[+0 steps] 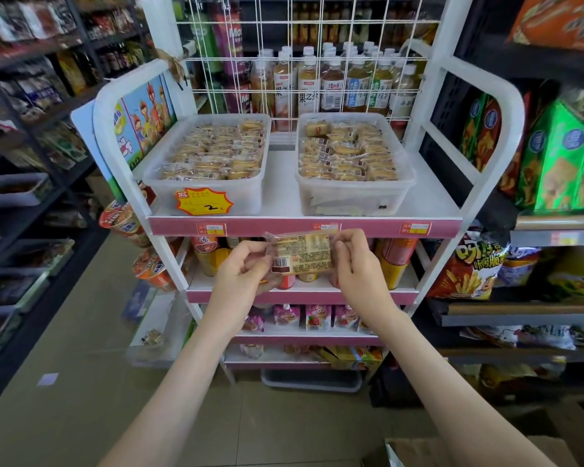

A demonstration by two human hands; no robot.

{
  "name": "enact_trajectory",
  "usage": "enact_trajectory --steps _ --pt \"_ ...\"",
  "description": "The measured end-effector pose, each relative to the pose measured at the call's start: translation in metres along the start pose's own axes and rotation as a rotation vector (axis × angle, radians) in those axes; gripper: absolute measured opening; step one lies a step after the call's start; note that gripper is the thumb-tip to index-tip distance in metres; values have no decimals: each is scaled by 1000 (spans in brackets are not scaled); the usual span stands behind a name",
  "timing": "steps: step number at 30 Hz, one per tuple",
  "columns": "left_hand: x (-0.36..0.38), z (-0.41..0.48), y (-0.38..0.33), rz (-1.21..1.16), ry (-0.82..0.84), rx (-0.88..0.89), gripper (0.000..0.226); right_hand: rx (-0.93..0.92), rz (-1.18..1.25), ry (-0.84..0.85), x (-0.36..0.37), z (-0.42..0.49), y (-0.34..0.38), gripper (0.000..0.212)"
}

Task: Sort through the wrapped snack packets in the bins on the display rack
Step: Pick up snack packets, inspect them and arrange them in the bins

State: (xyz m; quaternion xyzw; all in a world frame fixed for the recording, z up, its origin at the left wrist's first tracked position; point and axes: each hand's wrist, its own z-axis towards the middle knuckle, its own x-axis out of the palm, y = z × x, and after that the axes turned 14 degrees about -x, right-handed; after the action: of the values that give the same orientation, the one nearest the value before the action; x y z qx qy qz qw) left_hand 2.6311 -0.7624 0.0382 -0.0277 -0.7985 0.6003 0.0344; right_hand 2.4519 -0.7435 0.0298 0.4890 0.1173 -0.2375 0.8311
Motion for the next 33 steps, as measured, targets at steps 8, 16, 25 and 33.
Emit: enact_trajectory --steps 8,16,25,33 --pt "8 2 -12 -71 0 -21 11 -60 -77 -41 -10 4 -1 5" --pt "9 15 -49 -99 -86 51 19 -152 -108 -141 -61 34 -6 9" --pt "70 45 -137 343 -286 300 8 -521 -432 -59 -81 106 28 43" --pt "98 95 -195 560 -386 504 7 -420 -409 127 -62 198 22 58"
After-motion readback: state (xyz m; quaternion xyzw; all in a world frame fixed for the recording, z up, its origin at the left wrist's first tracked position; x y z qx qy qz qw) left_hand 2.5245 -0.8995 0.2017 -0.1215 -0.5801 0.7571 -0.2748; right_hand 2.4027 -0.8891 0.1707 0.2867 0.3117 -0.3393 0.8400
